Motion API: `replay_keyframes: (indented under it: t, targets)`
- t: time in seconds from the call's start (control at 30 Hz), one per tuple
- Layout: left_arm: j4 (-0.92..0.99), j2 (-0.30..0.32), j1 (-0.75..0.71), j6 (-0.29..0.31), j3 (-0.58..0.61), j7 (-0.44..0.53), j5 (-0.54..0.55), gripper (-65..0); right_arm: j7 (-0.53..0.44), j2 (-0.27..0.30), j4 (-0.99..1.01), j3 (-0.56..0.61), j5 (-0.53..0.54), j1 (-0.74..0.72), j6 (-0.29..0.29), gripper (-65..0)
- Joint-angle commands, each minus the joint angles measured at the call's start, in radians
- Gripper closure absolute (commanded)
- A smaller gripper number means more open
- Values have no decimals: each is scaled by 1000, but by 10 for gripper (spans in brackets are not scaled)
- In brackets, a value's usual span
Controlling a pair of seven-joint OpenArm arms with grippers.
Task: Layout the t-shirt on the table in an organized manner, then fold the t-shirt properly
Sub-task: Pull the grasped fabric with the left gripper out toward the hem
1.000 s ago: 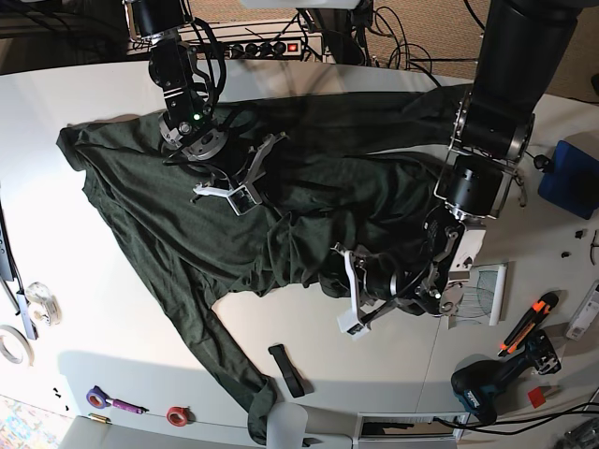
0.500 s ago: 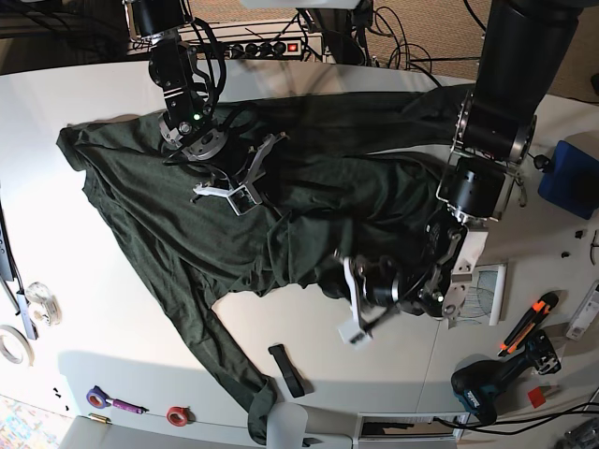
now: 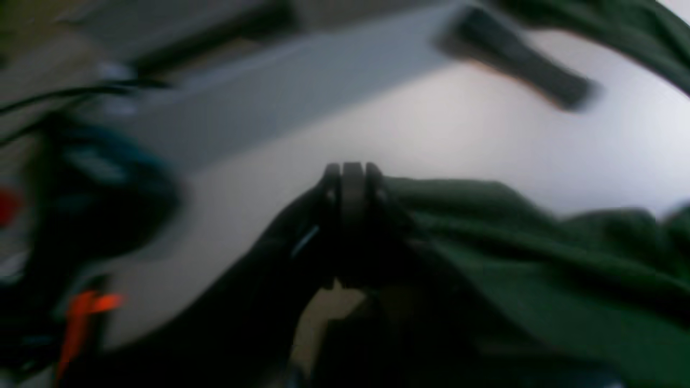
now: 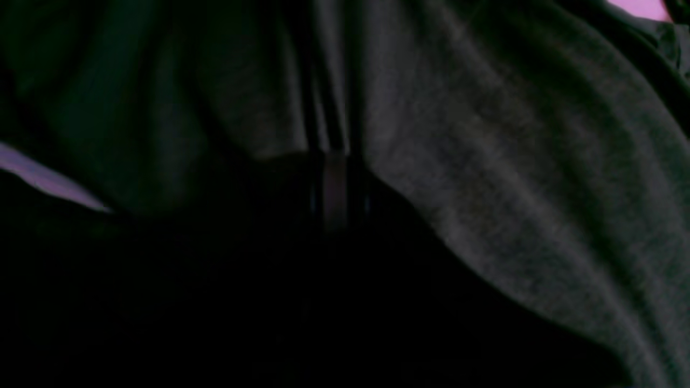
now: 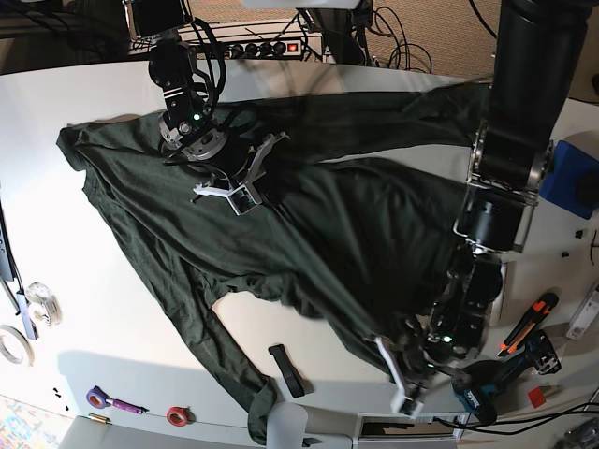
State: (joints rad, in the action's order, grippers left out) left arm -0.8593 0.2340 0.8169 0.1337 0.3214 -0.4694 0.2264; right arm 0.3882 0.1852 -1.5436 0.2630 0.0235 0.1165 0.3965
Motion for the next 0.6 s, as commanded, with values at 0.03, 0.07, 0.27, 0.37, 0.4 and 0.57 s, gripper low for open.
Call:
replay_keyframes:
  t: [0.03,0.07,0.27,0.37,0.4,0.57]
  targets:
    - [-15,24,45,-47,-5,48,-24,0,57,9,2,-1,-25,5,6,0]
    - [-15,33,44,-68,-5,52,-40,0,57,9,2,-1,-25,5,6,0]
    - [-15,85,42,-163,-5,52,-70,0,57,9,2,-1,-25,5,7,0]
    - [-15,104,33,-132,-5,53,-64,-144,57,9,2,-1,-25,5,6,0]
    - [-15,108,29,-113,-5,52,-56,-241,57,9,2,-1,-25,5,6,0]
    - [-14,125,23,-19,-5,5,60,-369,56,9,2,-1,-25,5,6,0]
